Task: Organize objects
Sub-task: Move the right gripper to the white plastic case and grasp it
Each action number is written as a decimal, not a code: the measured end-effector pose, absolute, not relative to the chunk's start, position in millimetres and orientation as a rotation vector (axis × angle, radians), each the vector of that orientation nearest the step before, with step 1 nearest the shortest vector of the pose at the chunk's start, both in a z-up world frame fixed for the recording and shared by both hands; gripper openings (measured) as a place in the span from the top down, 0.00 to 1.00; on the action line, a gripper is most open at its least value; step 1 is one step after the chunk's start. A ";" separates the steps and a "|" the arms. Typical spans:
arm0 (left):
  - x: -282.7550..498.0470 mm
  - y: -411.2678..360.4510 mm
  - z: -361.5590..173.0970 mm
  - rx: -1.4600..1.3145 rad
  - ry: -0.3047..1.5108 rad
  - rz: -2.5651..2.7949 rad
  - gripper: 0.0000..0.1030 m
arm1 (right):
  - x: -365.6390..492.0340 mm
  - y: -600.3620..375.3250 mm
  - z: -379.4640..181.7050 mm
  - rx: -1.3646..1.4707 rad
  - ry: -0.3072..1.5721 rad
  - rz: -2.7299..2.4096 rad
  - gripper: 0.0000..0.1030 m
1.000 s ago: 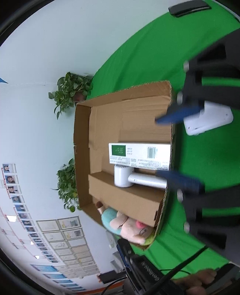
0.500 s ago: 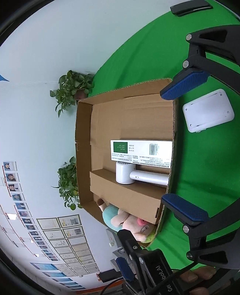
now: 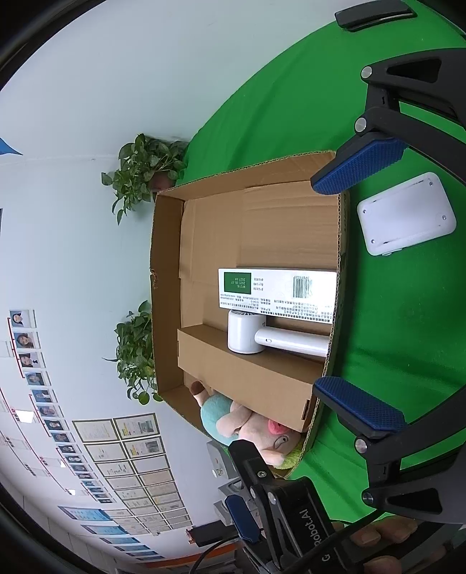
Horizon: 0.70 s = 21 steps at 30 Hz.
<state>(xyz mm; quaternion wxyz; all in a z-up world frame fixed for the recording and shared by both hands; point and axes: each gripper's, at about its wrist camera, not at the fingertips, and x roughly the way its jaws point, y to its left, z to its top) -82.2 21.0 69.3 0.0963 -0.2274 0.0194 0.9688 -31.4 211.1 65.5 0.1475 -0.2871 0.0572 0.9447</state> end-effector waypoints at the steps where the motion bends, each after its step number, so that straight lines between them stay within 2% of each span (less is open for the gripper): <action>1: -82.0 21.2 68.8 -0.676 0.060 2.870 0.07 | -31.5 211.0 64.8 -0.825 0.165 2.723 0.01; 16: -83.1 22.8 64.1 -0.699 0.056 2.855 0.07 | -36.3 212.5 54.7 -0.843 0.175 2.746 0.01; 21: -85.8 24.8 49.2 -0.765 0.043 2.791 0.07 | -33.0 221.7 35.3 -0.900 0.251 2.758 0.01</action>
